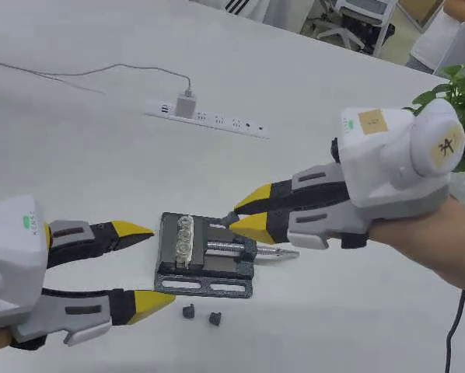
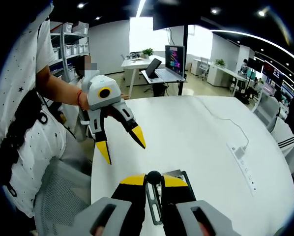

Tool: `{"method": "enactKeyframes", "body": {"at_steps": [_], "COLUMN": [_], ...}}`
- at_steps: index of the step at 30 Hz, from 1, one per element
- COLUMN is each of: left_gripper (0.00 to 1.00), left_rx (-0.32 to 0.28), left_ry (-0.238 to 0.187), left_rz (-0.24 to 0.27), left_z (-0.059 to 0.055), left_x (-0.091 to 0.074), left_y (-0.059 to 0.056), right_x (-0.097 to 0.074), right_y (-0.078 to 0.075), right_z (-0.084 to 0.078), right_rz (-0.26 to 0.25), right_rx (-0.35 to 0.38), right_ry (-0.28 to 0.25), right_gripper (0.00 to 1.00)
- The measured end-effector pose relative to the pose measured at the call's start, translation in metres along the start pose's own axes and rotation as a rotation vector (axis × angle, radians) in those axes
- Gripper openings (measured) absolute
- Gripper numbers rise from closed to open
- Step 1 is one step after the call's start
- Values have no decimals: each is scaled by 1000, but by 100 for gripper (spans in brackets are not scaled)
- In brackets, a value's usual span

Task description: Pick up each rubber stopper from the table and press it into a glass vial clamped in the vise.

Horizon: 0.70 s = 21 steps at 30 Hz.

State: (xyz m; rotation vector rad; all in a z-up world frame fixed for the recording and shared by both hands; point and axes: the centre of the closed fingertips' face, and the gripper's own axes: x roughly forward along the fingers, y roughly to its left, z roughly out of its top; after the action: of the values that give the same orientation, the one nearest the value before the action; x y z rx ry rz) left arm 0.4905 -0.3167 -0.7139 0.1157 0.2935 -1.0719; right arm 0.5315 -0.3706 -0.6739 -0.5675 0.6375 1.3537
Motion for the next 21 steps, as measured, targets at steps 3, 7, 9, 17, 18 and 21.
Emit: {"method": "enactKeyframes", "body": {"at_steps": [3,7,9,17,18,21], "left_gripper": [50,55,59,71,71,75], "left_rx": [-4,-5,-6,2,-3,-4], "left_ry": [1,7,11,30,28,28], "left_rz": [12,17,18,20,18,18], "left_z": [-4,-9,-12,-23,-24,-27], "left_x": [-4,-6,-6,-6,-6,-5], "left_y": [4,7,9,16,17,17], "right_x": [8,17,23,48,53,66], "right_y": [-6,-14,-19,-36,-39,-47], "right_z": [0,2,1,-8,-10,-19], "right_rz": [9,23,28,47,51,58], "right_rx": [-11,-19,-28,-49,-51,-53], "right_ry": [32,60,83,176,192,224], "right_gripper": [6,6,6,6,6,6]}}
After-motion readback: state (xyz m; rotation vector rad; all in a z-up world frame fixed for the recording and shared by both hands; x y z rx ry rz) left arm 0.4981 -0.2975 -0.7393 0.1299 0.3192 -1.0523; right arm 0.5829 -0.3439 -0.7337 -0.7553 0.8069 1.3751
